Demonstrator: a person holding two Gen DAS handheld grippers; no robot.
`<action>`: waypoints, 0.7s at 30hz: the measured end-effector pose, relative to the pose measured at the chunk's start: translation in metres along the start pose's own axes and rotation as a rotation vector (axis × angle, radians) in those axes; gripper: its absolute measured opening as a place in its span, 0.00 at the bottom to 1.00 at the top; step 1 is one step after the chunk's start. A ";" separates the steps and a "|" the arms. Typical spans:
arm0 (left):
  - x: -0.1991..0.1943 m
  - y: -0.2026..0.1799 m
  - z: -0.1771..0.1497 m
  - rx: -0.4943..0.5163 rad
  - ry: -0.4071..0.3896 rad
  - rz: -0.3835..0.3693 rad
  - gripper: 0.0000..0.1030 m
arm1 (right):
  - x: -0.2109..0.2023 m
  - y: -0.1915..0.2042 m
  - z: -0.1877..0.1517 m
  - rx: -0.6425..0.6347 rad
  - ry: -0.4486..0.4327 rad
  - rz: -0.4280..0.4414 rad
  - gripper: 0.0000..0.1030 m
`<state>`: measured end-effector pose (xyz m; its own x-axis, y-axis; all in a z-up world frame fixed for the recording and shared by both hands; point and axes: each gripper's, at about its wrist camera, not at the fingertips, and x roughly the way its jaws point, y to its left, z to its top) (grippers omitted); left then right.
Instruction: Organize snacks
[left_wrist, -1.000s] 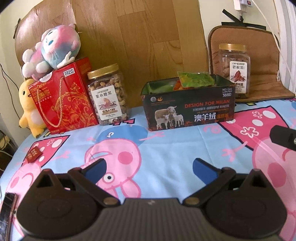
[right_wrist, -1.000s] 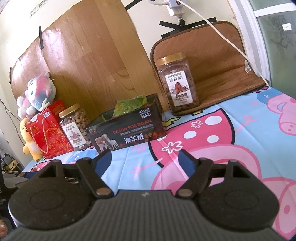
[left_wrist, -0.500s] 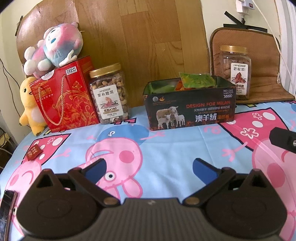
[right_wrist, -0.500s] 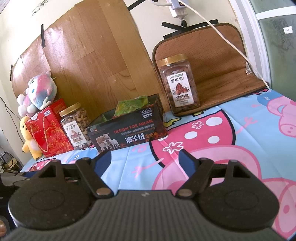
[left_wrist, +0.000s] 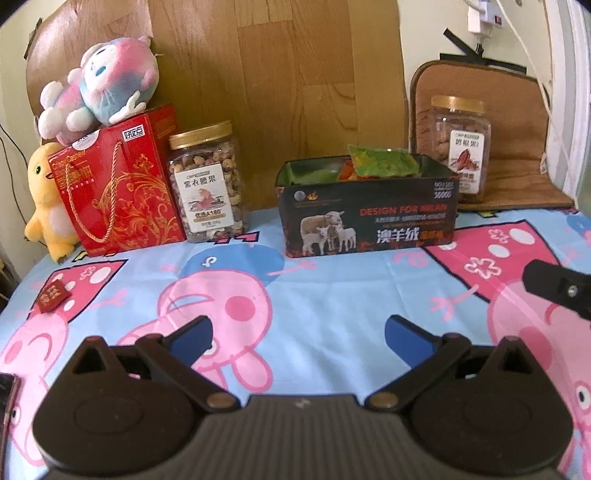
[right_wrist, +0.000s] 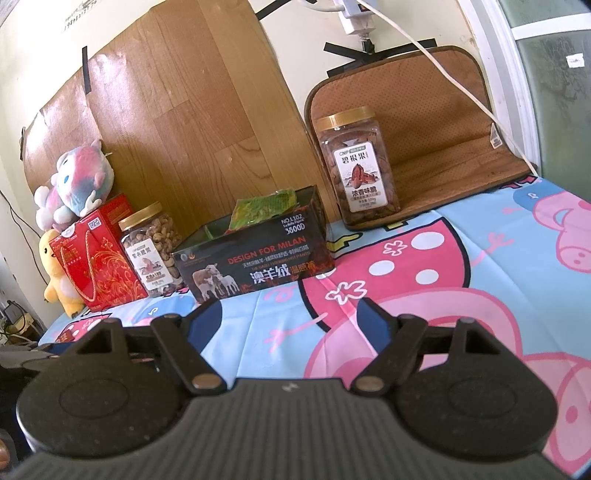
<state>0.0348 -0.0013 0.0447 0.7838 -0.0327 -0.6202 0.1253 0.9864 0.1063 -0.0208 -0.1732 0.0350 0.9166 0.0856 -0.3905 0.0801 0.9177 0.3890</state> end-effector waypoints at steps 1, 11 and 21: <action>-0.001 0.001 0.000 -0.001 -0.001 -0.004 1.00 | 0.000 0.000 0.000 -0.001 -0.001 0.000 0.80; -0.005 0.008 0.000 -0.040 0.018 -0.030 1.00 | 0.000 0.002 -0.001 -0.009 -0.002 -0.001 0.80; -0.003 0.012 -0.004 -0.054 0.056 -0.010 1.00 | -0.002 0.004 -0.002 -0.014 -0.002 -0.001 0.80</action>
<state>0.0320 0.0109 0.0447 0.7475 -0.0349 -0.6634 0.0988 0.9933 0.0591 -0.0231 -0.1692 0.0359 0.9171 0.0836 -0.3898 0.0758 0.9233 0.3765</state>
